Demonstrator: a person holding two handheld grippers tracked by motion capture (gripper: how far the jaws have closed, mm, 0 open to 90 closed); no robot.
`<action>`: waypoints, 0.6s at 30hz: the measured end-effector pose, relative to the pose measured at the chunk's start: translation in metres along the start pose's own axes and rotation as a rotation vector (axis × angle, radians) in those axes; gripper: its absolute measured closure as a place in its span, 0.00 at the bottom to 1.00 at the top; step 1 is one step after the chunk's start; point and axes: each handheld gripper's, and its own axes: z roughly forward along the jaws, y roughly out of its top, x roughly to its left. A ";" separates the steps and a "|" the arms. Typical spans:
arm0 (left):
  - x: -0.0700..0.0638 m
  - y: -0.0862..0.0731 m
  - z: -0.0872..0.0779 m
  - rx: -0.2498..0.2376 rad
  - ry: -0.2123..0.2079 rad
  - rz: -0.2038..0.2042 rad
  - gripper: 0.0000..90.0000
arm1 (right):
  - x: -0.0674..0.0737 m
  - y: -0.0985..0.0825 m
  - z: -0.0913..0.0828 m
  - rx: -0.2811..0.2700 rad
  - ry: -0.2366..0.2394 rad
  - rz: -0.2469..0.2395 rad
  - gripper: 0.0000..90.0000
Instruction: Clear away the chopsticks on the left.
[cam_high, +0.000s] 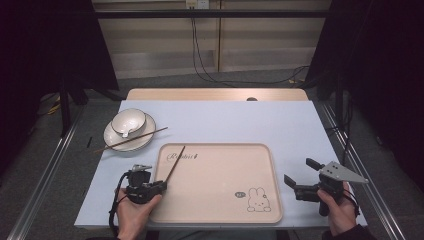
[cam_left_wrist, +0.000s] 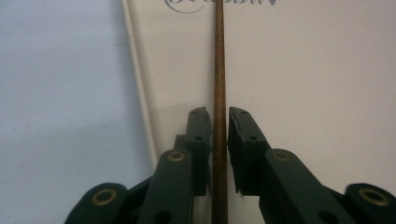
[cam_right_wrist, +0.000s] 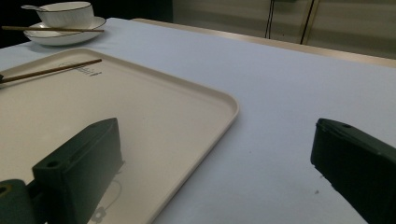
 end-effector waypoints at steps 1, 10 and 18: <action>0.000 0.000 0.000 0.000 -0.001 -0.003 0.86 | 0.000 0.000 0.000 0.000 0.000 0.001 0.02; -0.001 -0.001 0.000 -0.009 -0.027 -0.026 0.83 | 0.000 0.000 0.000 -0.001 0.001 0.001 0.02; 0.003 0.002 -0.007 -0.066 -0.116 0.033 0.65 | 0.000 0.000 0.000 -0.005 0.000 0.006 0.02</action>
